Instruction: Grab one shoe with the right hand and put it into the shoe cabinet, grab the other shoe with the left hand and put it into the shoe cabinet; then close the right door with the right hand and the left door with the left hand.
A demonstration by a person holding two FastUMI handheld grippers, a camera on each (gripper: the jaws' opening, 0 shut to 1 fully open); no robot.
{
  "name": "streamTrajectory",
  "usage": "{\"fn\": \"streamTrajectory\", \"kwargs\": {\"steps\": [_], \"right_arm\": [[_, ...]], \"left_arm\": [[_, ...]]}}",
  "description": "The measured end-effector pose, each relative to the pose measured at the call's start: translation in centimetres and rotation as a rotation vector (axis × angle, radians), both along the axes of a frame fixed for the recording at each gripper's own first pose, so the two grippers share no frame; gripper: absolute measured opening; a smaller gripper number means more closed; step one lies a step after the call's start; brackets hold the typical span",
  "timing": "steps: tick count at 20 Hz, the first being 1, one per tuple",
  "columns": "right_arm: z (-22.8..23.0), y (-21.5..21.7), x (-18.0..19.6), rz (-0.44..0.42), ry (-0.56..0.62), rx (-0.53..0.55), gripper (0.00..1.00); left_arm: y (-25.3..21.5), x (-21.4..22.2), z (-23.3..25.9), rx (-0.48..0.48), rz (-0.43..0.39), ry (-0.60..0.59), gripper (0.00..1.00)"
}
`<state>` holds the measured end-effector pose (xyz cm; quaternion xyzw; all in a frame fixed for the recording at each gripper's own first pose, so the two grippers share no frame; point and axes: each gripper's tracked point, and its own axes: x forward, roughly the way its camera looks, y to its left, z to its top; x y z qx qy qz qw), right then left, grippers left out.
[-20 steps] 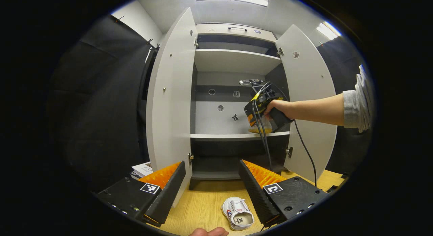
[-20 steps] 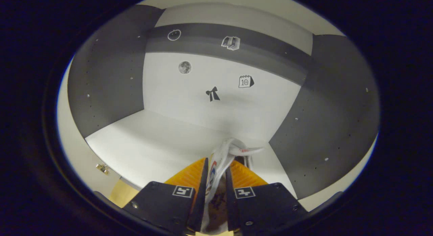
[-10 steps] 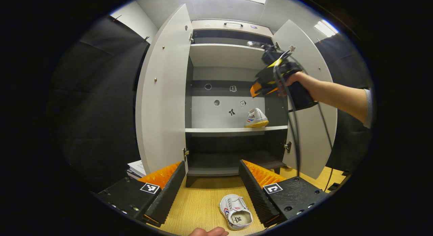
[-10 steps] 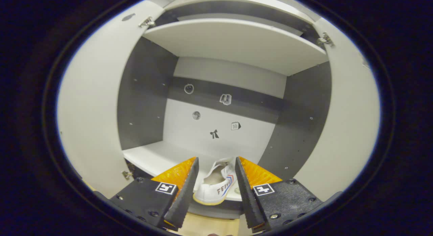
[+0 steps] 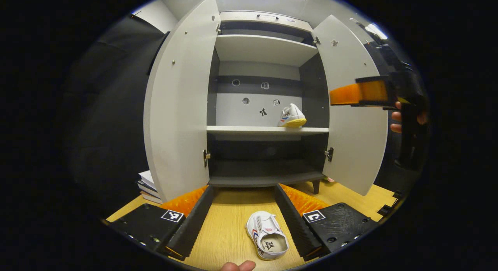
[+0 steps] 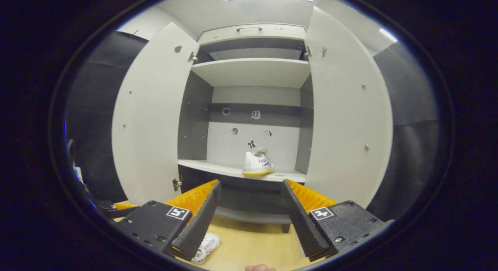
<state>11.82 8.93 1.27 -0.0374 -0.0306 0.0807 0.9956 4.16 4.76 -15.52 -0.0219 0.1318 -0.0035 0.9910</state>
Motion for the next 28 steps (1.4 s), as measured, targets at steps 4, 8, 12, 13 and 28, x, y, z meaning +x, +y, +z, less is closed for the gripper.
{"fn": "streamTrajectory", "kwargs": {"steps": [4,8,12,13,28], "right_arm": [[-4.7,-2.3,-4.7,-0.060,0.012,-0.024,0.97],[-7.7,-3.7,-6.4,-0.084,0.091,-0.039,0.98],[-7.3,-5.5,-7.1,-0.119,0.080,0.011,0.98],[-7.1,-5.7,-7.2,-0.127,0.071,0.011,0.98],[-5.0,-8.3,-6.7,-0.171,0.028,0.020,0.98]], "left_arm": [[-0.8,-1.2,-3.6,-0.001,-0.034,0.080,0.96],[-1.9,-2.4,-8.4,0.006,-0.077,0.204,0.96],[-2.0,-3.0,-12.7,0.032,-0.088,0.295,0.96],[-1.9,-2.7,-13.8,0.040,-0.089,0.314,0.96],[-4.6,1.8,-21.1,0.021,-0.225,0.419,0.97]]}}
